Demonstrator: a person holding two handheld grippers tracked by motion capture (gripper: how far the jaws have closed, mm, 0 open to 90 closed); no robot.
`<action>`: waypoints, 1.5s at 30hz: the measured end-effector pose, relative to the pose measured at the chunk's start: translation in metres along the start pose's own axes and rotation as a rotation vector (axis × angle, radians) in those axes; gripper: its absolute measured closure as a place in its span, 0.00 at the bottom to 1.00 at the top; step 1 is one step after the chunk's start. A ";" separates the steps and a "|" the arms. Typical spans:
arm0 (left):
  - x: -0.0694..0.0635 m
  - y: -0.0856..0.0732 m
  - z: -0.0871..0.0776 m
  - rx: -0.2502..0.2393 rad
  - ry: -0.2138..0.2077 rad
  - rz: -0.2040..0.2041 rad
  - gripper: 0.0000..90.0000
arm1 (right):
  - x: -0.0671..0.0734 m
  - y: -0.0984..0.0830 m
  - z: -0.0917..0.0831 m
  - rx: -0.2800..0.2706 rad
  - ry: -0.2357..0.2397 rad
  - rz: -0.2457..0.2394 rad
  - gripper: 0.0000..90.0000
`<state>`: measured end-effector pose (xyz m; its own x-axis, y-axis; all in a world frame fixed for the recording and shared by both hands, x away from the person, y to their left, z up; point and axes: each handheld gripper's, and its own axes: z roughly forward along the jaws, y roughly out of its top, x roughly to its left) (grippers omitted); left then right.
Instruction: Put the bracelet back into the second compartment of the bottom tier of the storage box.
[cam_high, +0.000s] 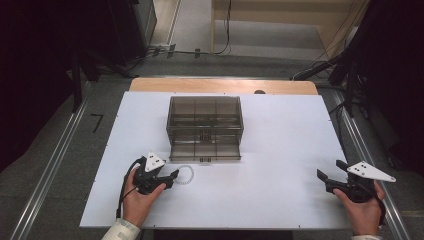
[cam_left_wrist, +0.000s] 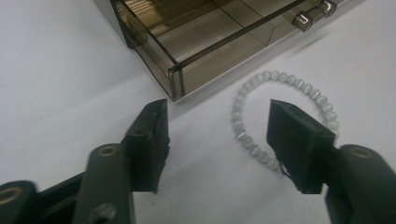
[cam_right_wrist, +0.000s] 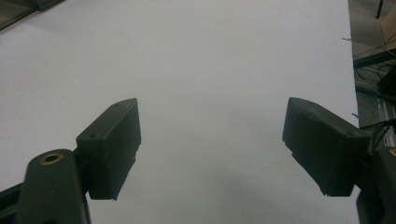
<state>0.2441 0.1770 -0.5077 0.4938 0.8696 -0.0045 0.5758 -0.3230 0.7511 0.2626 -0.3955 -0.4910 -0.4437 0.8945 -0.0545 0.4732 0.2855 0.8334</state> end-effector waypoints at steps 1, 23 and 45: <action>0.000 0.000 0.000 0.004 -0.004 -0.002 0.50 | 0.000 0.000 0.000 0.000 0.000 0.000 0.20; 0.000 0.000 0.004 0.037 -0.015 0.015 0.82 | 0.000 0.000 0.000 0.002 -0.003 -0.007 0.21; 0.002 0.001 0.006 0.051 -0.022 -0.021 0.96 | 0.002 0.003 0.004 0.007 0.001 -0.014 0.22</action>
<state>0.2499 0.1760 -0.5108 0.4950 0.8682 -0.0351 0.6187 -0.3238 0.7158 0.2662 -0.3914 -0.4910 -0.4510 0.8901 -0.0659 0.4719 0.3004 0.8289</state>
